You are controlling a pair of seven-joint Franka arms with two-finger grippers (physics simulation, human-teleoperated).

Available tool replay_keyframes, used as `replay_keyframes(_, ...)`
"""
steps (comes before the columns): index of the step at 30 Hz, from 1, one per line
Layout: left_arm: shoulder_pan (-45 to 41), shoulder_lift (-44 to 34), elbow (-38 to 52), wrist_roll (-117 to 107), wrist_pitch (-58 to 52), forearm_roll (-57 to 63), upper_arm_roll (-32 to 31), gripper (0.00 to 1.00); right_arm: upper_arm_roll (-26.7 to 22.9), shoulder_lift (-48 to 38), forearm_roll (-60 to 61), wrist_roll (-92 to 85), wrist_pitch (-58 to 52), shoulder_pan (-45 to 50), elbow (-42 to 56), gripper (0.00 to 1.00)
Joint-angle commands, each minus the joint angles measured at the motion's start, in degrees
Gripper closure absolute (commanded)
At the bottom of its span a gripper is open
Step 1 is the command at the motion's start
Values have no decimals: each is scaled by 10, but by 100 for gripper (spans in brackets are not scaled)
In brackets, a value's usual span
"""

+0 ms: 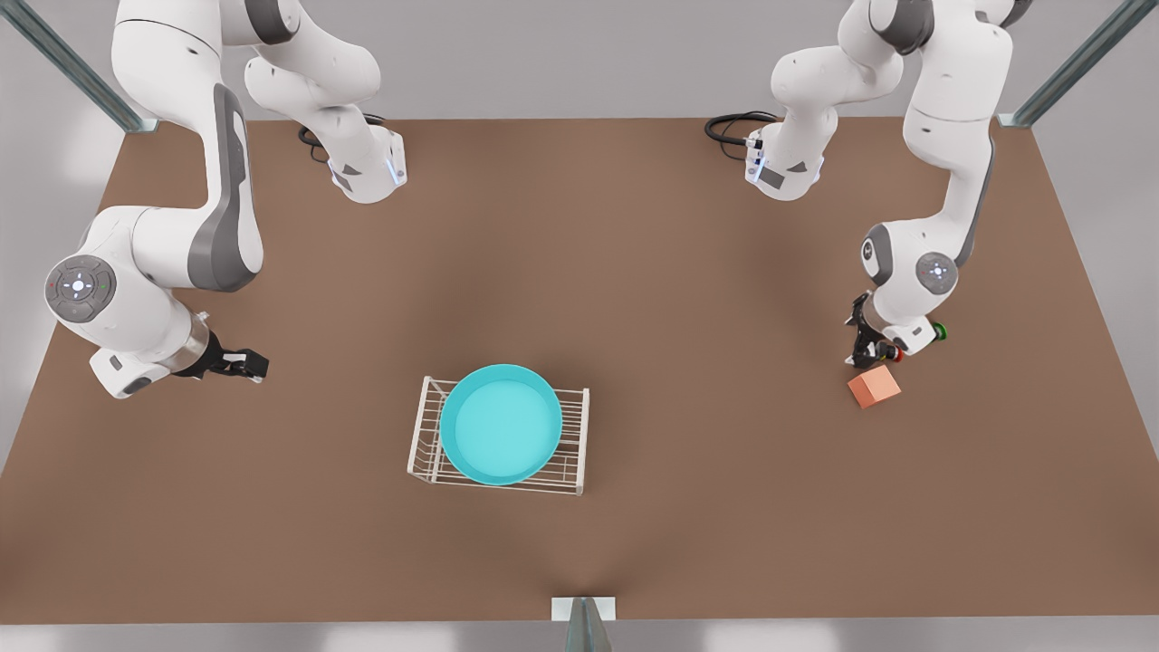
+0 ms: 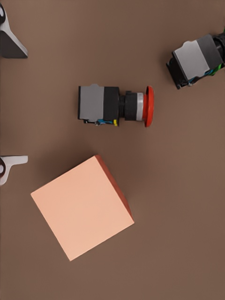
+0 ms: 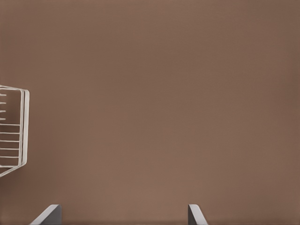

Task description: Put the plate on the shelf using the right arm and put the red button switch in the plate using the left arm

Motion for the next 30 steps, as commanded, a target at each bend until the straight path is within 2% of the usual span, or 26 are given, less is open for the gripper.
replay_keyframes(1,1,4,1,-27,19,8,0,0,0,0,0,12,0,0,0,0)
replay_keyframes(7,51,10,7,-27,19,98,2,0,0,5,0,12,0,0,0,0)
replay_keyframes(30,79,53,18,-10,62,100,5,0,0,5,0,12,0,0,0,0)
